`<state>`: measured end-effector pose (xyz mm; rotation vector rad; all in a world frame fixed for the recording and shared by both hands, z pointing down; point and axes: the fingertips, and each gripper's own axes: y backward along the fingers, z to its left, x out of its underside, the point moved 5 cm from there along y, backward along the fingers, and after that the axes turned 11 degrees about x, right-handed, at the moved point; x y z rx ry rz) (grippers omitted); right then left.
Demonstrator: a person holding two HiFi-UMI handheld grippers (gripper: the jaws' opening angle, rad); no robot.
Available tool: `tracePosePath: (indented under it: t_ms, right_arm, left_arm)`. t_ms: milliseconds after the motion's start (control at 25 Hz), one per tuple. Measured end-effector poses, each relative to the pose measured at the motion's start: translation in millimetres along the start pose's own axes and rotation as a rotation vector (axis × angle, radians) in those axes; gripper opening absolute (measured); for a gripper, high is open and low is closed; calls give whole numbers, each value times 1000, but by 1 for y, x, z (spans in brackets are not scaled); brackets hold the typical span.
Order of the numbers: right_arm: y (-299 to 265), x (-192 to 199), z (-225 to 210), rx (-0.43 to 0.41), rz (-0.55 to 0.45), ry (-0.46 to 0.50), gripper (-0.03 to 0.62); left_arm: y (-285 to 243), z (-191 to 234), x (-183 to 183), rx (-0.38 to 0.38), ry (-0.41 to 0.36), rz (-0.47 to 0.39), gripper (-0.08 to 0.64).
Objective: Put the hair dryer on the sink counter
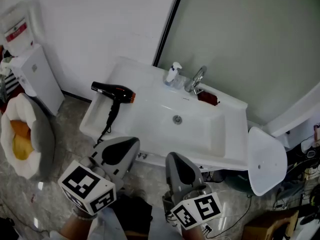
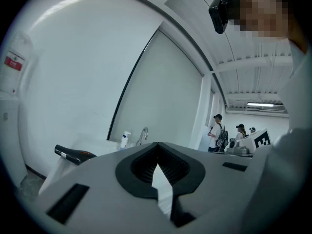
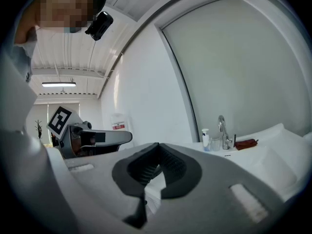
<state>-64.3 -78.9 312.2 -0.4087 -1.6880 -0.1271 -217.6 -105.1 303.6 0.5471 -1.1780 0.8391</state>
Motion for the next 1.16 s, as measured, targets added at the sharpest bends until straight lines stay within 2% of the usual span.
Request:
tracePosePath:
  t_ms: [1160]
  right_arm:
    - [-4, 12, -7, -42, 57, -10, -3]
  left_arm:
    - [-7, -1, 10, -13, 29, 12, 6]
